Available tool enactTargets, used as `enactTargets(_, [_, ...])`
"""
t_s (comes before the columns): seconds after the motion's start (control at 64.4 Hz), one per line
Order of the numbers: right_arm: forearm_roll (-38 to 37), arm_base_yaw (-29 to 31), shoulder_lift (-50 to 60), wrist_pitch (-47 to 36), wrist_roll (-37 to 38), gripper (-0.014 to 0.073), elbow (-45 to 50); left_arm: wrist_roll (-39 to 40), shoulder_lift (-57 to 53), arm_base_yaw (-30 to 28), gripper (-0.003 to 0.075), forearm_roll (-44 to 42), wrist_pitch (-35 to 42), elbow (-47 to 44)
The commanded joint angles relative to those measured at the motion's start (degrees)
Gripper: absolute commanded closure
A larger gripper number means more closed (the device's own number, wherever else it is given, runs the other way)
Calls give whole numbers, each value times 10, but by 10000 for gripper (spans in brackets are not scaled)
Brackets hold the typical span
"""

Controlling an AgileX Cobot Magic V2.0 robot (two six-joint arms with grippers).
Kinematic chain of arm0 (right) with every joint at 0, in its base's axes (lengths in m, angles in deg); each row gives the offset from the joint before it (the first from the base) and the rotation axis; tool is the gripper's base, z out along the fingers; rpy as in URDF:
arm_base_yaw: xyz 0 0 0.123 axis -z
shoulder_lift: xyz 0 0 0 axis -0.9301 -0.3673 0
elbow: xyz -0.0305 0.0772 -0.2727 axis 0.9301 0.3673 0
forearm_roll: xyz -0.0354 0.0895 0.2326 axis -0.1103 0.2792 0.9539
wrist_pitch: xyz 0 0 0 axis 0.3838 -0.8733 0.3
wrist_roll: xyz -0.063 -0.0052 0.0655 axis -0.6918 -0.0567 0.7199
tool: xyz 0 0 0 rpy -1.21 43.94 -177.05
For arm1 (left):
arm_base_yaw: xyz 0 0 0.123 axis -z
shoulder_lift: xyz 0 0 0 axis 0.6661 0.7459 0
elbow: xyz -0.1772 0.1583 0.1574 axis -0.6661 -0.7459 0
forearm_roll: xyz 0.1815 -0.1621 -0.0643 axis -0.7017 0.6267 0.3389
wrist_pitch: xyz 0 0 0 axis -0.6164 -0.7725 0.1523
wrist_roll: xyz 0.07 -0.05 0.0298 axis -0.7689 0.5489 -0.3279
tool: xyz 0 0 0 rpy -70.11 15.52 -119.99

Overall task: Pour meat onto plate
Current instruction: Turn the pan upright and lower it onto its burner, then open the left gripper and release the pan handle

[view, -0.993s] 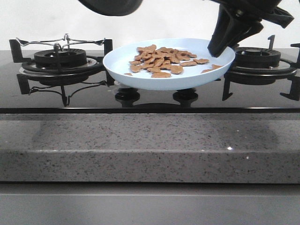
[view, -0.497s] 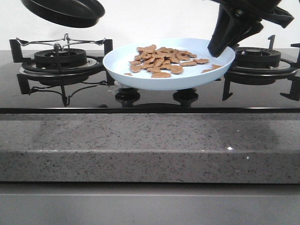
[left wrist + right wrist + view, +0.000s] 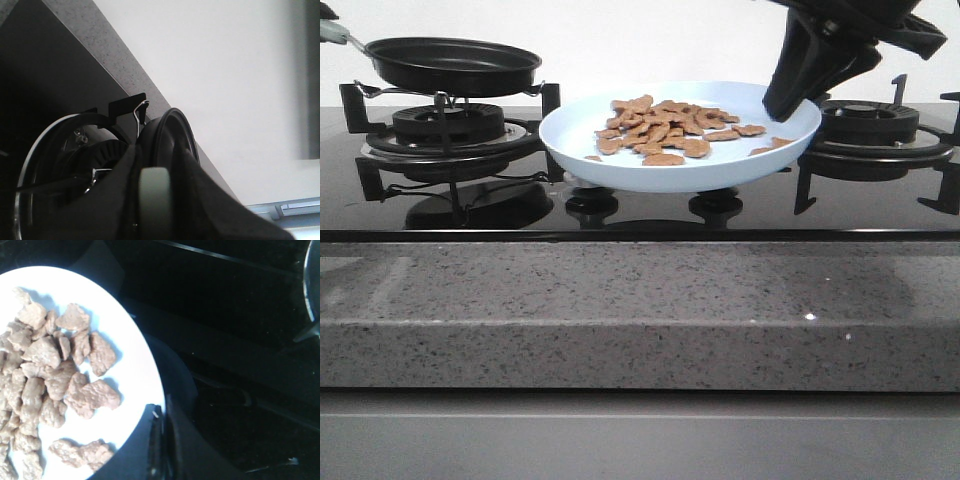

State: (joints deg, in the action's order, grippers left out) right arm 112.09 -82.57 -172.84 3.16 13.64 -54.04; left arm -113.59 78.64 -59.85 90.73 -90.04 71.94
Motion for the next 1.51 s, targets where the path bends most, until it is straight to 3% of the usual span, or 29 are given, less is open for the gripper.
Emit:
enactTargets(0.0, [18, 0, 29, -19, -4, 712, -14, 7, -23, -4, 741, 68, -13, 21])
enactTargets(0.233, [18, 0, 29, -19, -4, 712, -14, 7, -15, -4, 738, 68, -16, 21])
enactTargets(0.295, [18, 0, 29, -19, -4, 712, -14, 6, -15, -4, 707, 66, -20, 21])
enactTargets(0.388, [18, 0, 29, -19, -4, 712, -14, 2, -15, -4, 559, 66, -19, 21])
enactTargets(0.528, [18, 0, 29, -19, -4, 712, -14, 2, -15, -4, 239, 61, -20, 21])
enactTargets(0.605, [18, 0, 29, -19, -4, 712, -14, 2, -15, -6, 158, 47, -20, 21])
enactTargets(0.884, [18, 0, 29, -19, -4, 712, -14, 14, -43, -53, 153, -72, -35, 21])
enactTargets(1.148, [18, 0, 29, -19, -4, 712, -14, 66, -156, -84, 153, -291, -25, 21])
enactTargets(1.49, [18, 0, 29, -19, -4, 712, -14, 143, -335, 33, 155, -511, 70, -29])
